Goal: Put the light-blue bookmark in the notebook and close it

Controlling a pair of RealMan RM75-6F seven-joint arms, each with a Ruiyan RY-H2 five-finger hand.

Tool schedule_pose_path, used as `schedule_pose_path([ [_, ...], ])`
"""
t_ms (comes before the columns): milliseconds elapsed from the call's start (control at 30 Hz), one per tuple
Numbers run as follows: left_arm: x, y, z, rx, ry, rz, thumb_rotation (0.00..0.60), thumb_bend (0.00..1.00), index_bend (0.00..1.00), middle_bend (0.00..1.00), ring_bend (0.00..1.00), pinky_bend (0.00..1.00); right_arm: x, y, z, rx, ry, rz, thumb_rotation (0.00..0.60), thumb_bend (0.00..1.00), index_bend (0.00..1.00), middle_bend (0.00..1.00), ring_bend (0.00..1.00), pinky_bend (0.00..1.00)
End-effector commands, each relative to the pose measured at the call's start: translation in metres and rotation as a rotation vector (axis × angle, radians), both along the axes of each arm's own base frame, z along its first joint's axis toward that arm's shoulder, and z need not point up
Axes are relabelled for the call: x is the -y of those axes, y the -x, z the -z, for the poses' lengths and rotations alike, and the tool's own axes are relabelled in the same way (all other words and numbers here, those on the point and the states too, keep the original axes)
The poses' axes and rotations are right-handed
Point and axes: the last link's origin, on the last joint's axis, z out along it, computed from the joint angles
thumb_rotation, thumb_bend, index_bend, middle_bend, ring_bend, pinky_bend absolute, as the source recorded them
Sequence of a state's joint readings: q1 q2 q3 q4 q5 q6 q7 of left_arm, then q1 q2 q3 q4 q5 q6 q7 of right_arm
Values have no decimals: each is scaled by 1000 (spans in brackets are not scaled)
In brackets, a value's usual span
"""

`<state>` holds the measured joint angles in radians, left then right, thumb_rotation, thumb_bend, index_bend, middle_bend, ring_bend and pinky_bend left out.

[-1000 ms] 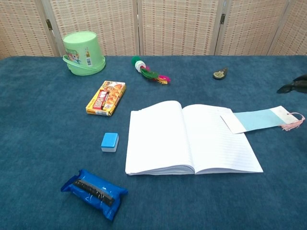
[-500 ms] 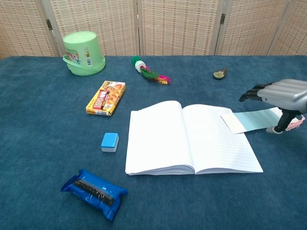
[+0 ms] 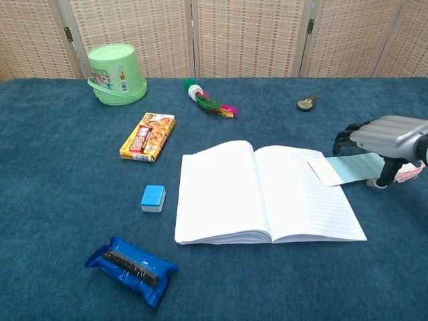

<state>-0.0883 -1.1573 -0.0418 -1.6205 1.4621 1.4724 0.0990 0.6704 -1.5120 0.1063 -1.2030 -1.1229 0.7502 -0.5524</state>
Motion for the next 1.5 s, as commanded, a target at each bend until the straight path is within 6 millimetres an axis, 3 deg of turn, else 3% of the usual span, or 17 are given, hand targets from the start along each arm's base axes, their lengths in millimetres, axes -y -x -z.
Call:
schedule_pose_path([
  [33,0,1,0,1,0,-4,600,272,125,0,77,170,0,0,2,-4,-2,-1,600,200,229,91,0,124],
  [667,1,5,2,7,6,-9,600,272,125,0,77,169,1,-4,0,-13,-6,-34,600,243,332,121,0,123],
  [900,2,6,1,5,4,-15,600,272,125,0,77,169,0,-14,-11,10,13,-95,600,244,338,124,0,124],
  [1200,1,4,1,4,4,-10,600,273,125,0,77,169,-9,-46,-43,0,-16,-298,600,237,347,131,0,124],
  [1500,4,2,-1,5,-7,-12,600,272,125,0,77,169,-22,-100,-45,-69,-132,-677,600,217,366,131,0,123],
])
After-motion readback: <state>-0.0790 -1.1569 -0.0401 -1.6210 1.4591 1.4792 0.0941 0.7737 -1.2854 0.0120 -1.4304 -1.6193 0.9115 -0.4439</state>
